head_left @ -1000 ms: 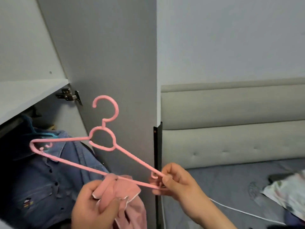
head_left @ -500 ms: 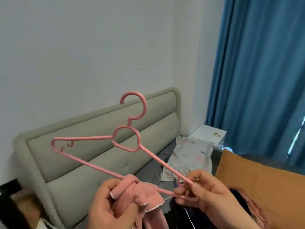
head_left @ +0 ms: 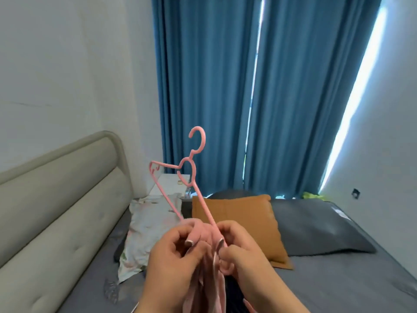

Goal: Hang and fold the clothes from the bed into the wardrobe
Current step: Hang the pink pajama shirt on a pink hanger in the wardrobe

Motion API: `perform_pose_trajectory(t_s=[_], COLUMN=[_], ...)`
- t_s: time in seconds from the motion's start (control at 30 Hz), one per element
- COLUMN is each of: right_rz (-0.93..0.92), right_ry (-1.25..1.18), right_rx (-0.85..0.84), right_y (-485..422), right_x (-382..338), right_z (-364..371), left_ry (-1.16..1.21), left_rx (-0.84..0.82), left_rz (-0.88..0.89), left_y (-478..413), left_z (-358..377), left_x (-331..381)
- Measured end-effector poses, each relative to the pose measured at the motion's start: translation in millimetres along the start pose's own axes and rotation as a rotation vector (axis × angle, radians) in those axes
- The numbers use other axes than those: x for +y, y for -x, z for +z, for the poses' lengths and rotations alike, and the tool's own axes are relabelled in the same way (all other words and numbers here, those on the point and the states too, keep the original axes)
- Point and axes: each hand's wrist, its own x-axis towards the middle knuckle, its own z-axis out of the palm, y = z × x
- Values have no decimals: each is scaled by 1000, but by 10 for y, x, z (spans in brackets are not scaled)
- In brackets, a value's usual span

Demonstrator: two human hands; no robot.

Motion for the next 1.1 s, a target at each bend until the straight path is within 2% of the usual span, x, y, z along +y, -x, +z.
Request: perform_pose_trajectory(t_s=[0.1,0.17,0.23,0.3,0.37,0.47,0.53,0.67,0.77,0.87,1.0,1.1], right_rz=[-38,-43,-34,-17,-32,-62,-77,-66,-63,-30,51,39], right_ry=[76,106,99,69,58,15,-9,-45,-29,8,263,583], right_rx=[145,243,353,442,500,579,581,491,477,418,314,341], right_y=[87,142,169,200,252,383,501,683,786,854,882,847], right_x=[-16,11,37,47,-10,-205,-402,-774,-1044,-1219,-1432,-1549], right_z=[-86,-147,-223,-323,-480,-901,-1256,-1925,-2241,-2427,-2503,-2413], left_ry=[39,89,167,335,464,327,225,-111,-189,-120,-53,-40], left_rx=[-240,-322,-394,-449,-454,-303,-254,-501,-391,-282,-239,-299], left_rz=[42,0,-80,-252,-387,-334,-285,-229,-234,-301,-310,-259], left_y=[-86,-118,-126,-124,-157,-399,-670,-1152,-1446,-1707,-1927,-1960], left_z=[26,64,143,227,272,241,160,95,157,208,335,470], left_x=[-41,-113,-147,-103,-15,37,21,24,-16,42,321,562])
